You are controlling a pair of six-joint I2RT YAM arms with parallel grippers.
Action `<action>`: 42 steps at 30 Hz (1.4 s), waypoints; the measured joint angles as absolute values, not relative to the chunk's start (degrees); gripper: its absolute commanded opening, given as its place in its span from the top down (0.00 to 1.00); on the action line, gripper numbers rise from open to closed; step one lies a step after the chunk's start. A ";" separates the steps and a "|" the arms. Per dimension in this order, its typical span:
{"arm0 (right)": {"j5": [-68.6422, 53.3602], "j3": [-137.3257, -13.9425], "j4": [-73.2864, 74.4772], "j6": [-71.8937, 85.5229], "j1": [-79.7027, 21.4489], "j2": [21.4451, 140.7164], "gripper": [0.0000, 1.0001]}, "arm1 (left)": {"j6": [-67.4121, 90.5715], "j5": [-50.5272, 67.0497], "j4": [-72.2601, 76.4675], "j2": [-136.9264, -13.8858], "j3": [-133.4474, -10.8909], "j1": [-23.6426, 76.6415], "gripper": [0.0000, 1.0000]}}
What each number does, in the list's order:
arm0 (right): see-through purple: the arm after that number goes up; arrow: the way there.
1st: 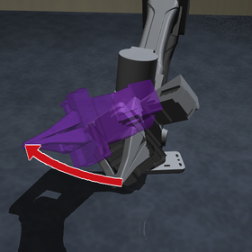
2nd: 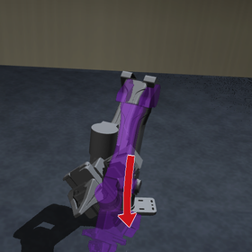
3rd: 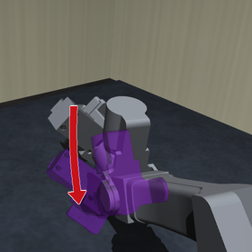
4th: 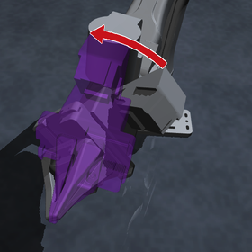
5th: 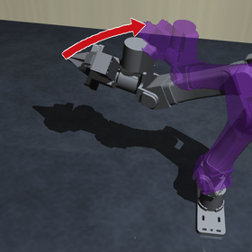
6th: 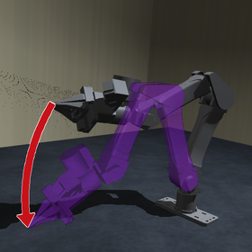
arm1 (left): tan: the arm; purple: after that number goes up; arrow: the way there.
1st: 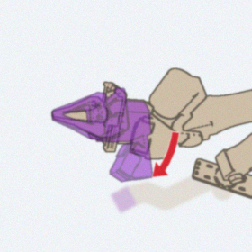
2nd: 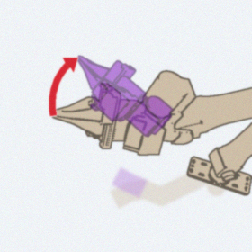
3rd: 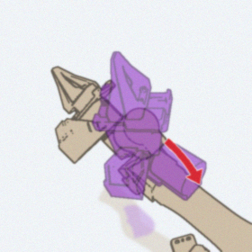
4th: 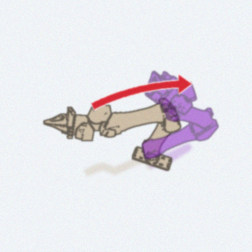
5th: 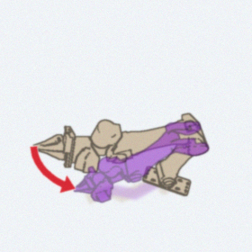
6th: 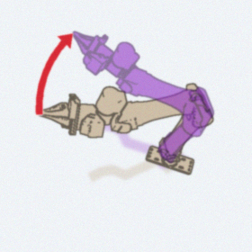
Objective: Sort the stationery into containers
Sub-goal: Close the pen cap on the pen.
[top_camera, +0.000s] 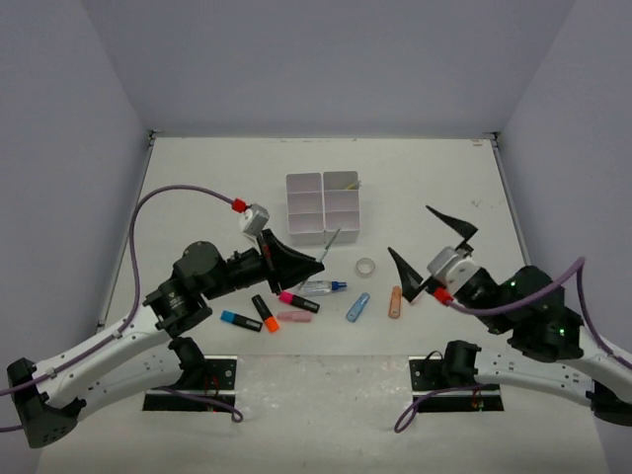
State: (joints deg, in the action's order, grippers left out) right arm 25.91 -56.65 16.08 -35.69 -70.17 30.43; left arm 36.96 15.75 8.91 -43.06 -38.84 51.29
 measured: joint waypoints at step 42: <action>-9.09 -66.30 -0.99 33.99 -51.74 62.08 0.66 | 33.45 5.76 39.79 -37.85 -22.87 51.29 1.00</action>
